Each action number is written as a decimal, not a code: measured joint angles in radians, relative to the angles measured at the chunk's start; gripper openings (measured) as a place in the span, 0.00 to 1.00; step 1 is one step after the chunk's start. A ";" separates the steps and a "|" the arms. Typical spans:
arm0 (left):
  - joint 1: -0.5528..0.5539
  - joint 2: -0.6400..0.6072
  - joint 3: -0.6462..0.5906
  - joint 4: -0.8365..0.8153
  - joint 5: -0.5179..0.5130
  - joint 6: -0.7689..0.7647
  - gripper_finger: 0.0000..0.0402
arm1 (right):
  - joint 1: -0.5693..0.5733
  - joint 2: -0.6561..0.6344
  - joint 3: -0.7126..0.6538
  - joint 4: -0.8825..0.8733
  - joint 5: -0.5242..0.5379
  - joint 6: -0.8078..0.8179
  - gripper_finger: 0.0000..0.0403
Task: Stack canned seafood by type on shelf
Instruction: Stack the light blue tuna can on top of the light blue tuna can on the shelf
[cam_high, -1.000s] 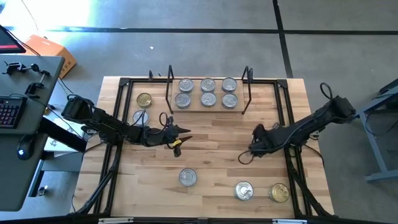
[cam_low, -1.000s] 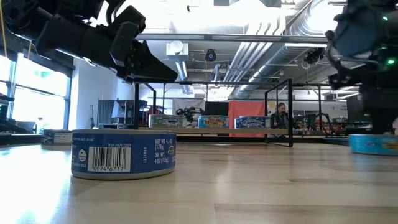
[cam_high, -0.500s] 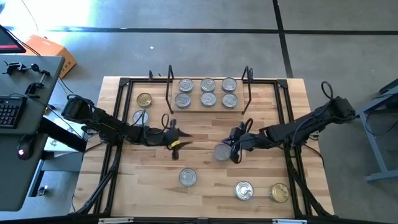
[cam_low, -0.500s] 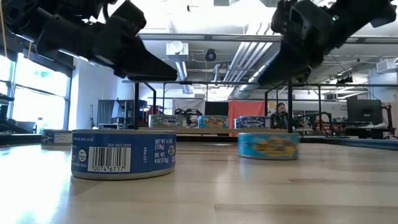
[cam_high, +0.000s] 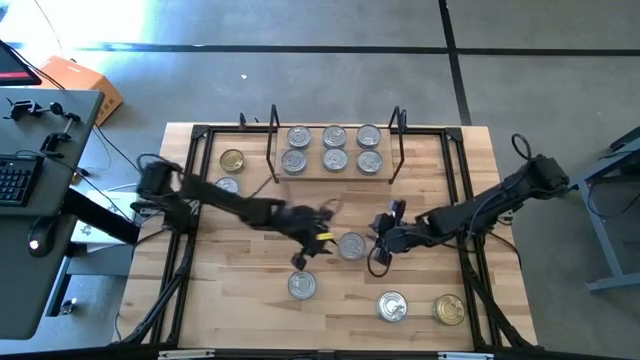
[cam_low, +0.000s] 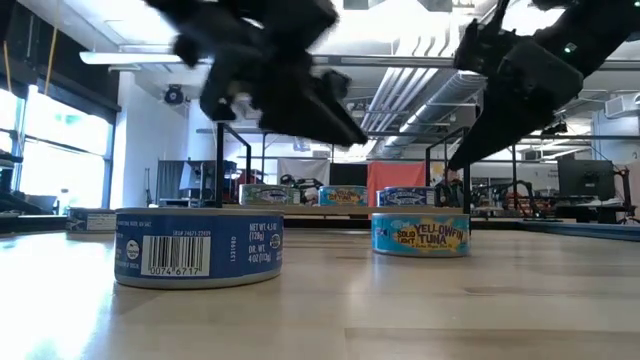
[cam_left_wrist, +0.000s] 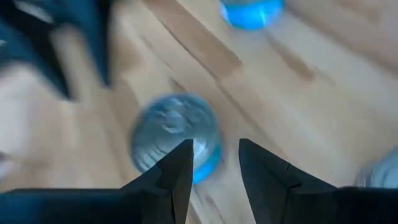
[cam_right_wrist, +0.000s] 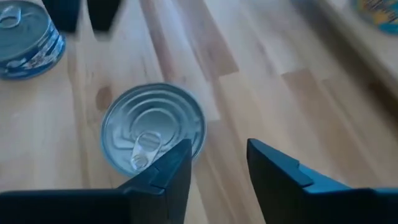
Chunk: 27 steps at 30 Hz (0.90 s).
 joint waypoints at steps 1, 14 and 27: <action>0.007 0.035 0.058 -0.081 0.028 0.039 0.30 | 0.012 0.000 0.000 0.000 0.030 0.002 0.37; 0.022 0.274 0.274 -0.222 0.051 0.405 0.24 | 0.201 0.005 0.000 -0.018 0.279 0.051 0.38; 0.041 0.263 0.271 -0.222 0.016 0.227 0.01 | 0.250 0.038 0.000 0.002 0.248 0.013 0.38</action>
